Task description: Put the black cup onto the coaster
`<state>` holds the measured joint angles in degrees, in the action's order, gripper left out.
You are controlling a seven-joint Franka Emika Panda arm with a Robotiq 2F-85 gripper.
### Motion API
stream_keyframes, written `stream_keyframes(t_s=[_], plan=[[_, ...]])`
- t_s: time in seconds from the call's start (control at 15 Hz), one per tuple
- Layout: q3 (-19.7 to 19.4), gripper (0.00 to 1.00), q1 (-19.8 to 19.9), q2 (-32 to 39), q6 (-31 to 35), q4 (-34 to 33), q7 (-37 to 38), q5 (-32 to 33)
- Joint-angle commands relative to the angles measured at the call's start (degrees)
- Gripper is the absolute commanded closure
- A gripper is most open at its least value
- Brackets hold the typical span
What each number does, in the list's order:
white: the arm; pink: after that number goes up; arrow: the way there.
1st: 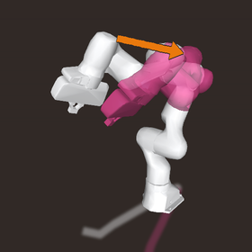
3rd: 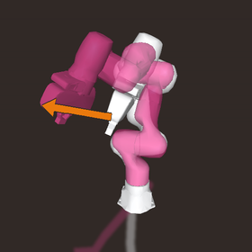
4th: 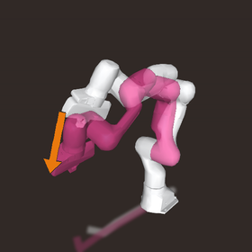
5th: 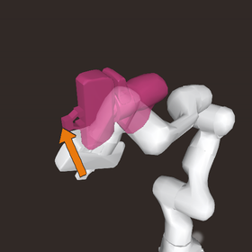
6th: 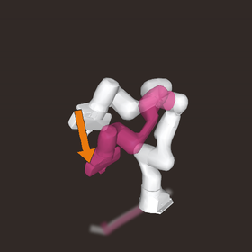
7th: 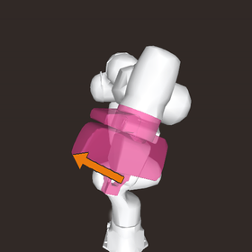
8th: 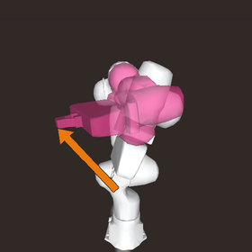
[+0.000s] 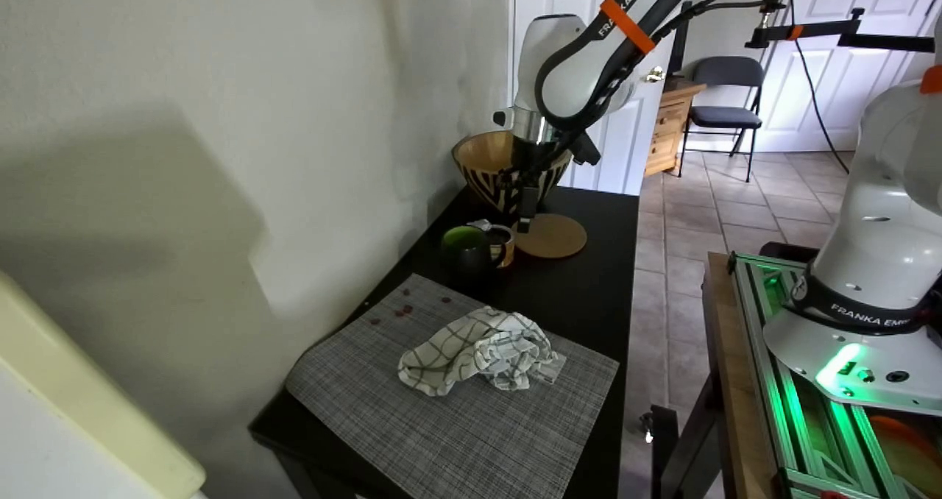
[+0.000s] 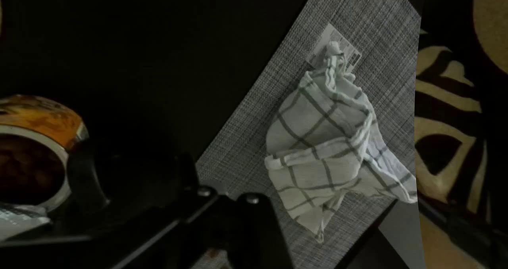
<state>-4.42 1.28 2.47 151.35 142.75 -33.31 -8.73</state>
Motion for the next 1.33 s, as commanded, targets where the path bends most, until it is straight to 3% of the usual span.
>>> stream_keyframes(t_s=[0.0, 0.53, 1.0, 1.27], plan=[[2.55, 0.0, 1.3, 3.54, 4.63, -0.14, -8.65, -7.43], [7.41, 0.0, 4.51, 8.79, 12.04, -1.31, -17.22, -8.03], [12.74, 0.19, 9.1, 12.81, 17.2, -3.08, -19.06, -9.78], [12.88, 0.2, 9.0, 14.49, 20.05, -3.72, -19.28, -11.09]])
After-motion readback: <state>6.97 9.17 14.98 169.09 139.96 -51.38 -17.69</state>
